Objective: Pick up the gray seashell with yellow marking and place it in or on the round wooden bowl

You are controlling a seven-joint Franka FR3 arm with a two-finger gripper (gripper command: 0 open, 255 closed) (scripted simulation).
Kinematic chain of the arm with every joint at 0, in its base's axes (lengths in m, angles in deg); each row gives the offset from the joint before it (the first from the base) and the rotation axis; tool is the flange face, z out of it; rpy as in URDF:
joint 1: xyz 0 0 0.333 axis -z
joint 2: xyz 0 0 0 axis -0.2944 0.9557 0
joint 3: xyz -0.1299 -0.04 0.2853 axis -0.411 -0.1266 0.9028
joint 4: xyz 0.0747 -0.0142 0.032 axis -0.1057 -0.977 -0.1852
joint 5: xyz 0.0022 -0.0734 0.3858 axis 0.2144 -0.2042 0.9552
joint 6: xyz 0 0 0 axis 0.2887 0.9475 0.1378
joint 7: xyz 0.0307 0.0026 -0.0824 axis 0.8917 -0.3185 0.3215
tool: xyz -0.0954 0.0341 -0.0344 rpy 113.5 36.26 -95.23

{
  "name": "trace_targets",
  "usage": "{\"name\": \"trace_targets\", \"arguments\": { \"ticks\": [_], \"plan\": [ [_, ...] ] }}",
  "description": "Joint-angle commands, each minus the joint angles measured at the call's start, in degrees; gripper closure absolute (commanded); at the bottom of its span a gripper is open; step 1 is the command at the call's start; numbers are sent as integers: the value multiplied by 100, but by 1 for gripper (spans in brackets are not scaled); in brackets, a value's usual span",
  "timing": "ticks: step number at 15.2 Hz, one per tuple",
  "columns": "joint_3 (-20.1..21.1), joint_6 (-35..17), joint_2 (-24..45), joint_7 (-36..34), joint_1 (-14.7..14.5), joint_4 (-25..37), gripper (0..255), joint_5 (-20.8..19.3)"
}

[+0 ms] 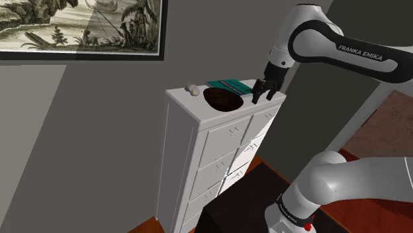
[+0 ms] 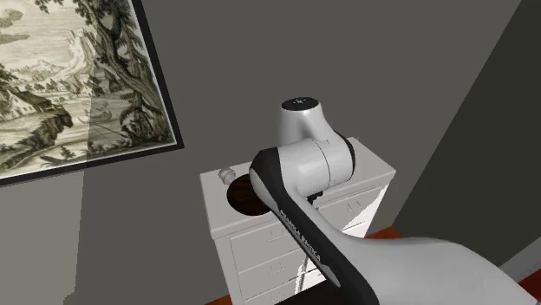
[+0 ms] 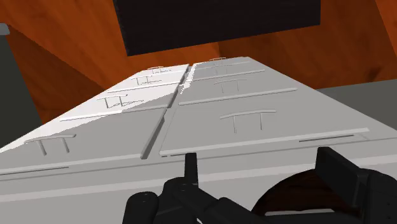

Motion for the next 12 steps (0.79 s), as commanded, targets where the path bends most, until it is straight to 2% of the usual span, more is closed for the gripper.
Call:
{"name": "trace_targets", "arguments": {
  "ticks": [1, 12],
  "plan": [
    [0, 0, 0, 0, 0, 0, 0, 0],
    [429, -501, 2478, -459, -163, 1806, 0, 290]
  ]
}}
